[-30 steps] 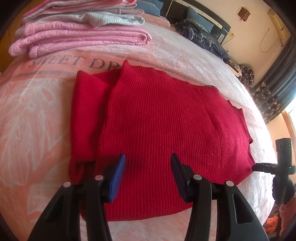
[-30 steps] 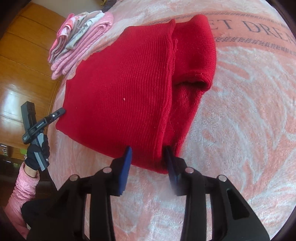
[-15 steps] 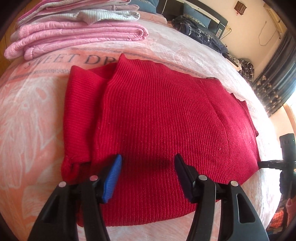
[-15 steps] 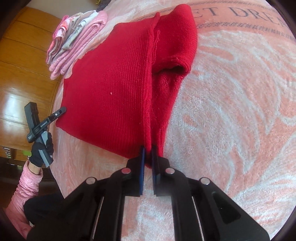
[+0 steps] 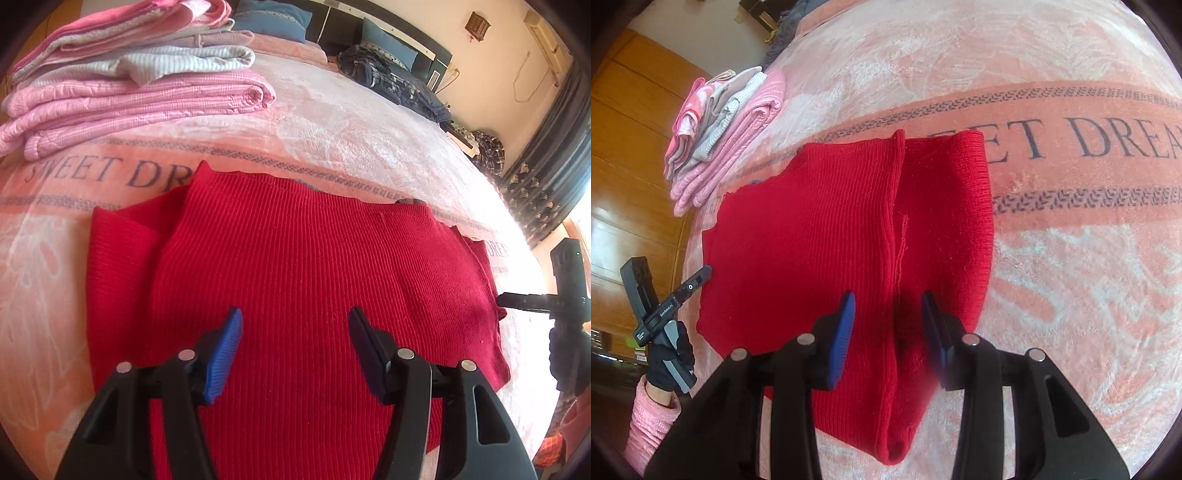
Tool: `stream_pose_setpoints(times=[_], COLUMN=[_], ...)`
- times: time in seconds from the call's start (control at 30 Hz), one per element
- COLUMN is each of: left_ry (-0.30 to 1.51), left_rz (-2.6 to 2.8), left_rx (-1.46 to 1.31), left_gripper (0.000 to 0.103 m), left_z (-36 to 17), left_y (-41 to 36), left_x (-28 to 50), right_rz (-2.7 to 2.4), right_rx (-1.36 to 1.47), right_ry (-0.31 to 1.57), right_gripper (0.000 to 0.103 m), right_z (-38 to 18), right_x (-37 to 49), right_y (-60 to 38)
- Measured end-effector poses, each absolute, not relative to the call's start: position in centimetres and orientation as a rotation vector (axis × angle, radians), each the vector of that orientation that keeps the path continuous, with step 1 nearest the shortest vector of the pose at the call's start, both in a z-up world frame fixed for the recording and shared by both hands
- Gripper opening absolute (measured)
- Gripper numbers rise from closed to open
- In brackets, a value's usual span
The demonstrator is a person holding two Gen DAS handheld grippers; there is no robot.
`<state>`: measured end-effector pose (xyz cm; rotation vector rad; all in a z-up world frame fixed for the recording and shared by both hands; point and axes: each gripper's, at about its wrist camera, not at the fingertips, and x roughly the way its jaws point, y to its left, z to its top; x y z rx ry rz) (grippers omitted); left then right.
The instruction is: Fold small clothes
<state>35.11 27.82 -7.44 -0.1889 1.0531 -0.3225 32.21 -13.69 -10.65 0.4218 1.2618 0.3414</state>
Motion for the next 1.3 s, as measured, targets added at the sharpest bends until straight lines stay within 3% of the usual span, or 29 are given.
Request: stream_pose_setpoints(times=[0.07,0.13,0.17,0.6,0.7,0.77,0.8,0.83,0.97,1.17,1.3], left_ry=[1.067,1.077,1.074,1.042,1.036,1.034,1.034,1.035,1.04,1.045,1.046], left_rz=[-0.312,-0.305,-0.307,-0.316,-0.325,-0.332,-0.334,-0.337,-0.354,-0.356,-0.356], left_rx=[-0.175,-0.174,-0.176,-0.111,-0.095,-0.087,-0.088,-0.093,-0.149,-0.167,-0.168], left_gripper=[0.06,0.06,0.06,0.061,0.065,0.067,0.067,0.067,0.067,0.067,0.069], left_z=[-8.3,-9.1,-9.2,-9.4,-9.5,-9.5,-9.5,-9.5,-9.5,-9.6,-9.6], left_y=[27.6,27.6,27.7,27.3,27.1,27.0,27.0,27.1,28.0,28.2,28.0], left_x=[35.6,35.9,35.8,35.2,35.1,35.1,35.0,35.0,35.2,35.2,35.3], right_rz=[0.335,0.371,0.382,0.332,0.344,0.361,0.373,0.378,0.377,0.436,0.532], right_rx=[0.417,0.441,0.441,0.385,0.395,0.429,0.434,0.419,0.472,0.596,0.672], right_ry=[1.284,1.276,1.275,1.278,1.265,1.257,1.24,1.223,1.188,1.278,1.235], right_gripper=[0.035,0.01,0.006,0.003,0.012,0.035,0.055,0.059,0.061,0.063,0.062], right_z=[-11.4,-11.6,-11.5,-12.3,-11.9,-11.2,-10.5,-9.8,-8.6,-12.8,-13.5], right_x=[32.6,32.6,32.6,31.8,31.7,31.2,30.8,30.4,29.4,29.6,29.9], right_y=[-13.4,-13.2,-13.1,-13.4,-13.2,-13.4,-13.5,-13.6,-16.0,-18.3,-18.9])
